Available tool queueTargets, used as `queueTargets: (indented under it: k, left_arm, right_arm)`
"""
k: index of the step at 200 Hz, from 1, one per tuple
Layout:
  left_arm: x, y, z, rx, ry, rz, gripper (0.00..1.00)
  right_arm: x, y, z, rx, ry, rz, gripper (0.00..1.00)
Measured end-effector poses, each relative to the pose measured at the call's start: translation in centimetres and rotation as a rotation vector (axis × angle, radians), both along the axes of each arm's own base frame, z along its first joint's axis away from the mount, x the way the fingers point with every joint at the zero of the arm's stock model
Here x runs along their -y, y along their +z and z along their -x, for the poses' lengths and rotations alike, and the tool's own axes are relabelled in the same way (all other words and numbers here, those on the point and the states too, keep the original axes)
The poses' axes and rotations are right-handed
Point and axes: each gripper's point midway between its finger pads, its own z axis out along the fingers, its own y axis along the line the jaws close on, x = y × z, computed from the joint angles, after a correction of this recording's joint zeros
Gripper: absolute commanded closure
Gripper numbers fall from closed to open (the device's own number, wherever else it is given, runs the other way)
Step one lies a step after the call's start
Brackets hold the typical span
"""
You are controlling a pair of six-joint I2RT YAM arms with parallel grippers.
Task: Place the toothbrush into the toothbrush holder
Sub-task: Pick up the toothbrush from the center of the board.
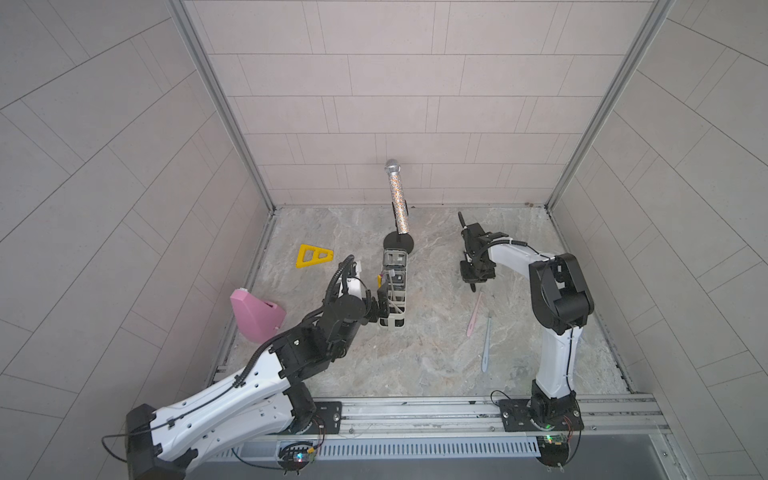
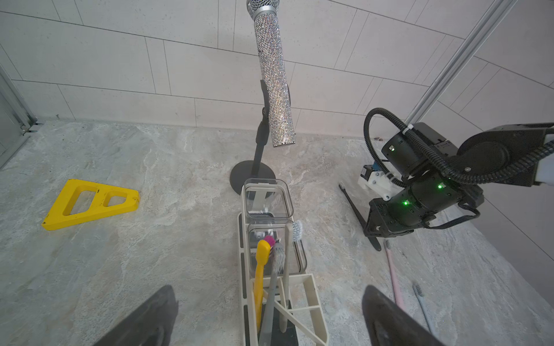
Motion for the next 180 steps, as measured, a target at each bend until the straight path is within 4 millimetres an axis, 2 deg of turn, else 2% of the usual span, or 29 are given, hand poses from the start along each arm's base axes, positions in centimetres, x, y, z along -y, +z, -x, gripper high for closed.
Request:
queueTargets:
  k: [45, 68, 83, 104, 125, 160, 180]
  left_arm:
    - [0.1, -0.5, 0.0, -0.014, -0.006, -0.015, 0.00]
    - [0.3, -0.9, 0.1, -0.028, -0.018, -0.024, 0.00]
    - [0.4, -0.8, 0.2, -0.033, -0.026, -0.020, 0.00]
    - [0.9, 0.1, 0.2, -0.029, -0.037, 0.010, 0.00]
    - [1.6, 0.6, -0.1, -0.031, -0.046, 0.038, 0.00]
    - [3.9, -0.6, -0.6, -0.079, -0.087, 0.072, 0.00]
    - [5.5, -0.9, -0.7, -0.106, -0.123, 0.126, 0.00]
  right_arm:
    - [-3.2, 0.2, 0.8, 0.028, 0.078, -0.049, 0.92]
    - [-4.8, 0.3, 3.2, 0.023, 0.120, -0.105, 0.92]
    - [-5.6, 1.4, 5.1, 0.035, 0.144, -0.150, 0.92]
    - [-6.6, 3.8, 8.4, 0.070, 0.178, -0.218, 0.92]
    - [-8.2, 7.3, 11.6, 0.150, 0.229, -0.298, 0.92]
    - [-11.7, 13.3, 17.1, 0.296, 0.352, -0.478, 0.92]
    - [-12.4, 15.5, 19.5, 0.357, 0.380, -0.577, 0.92]
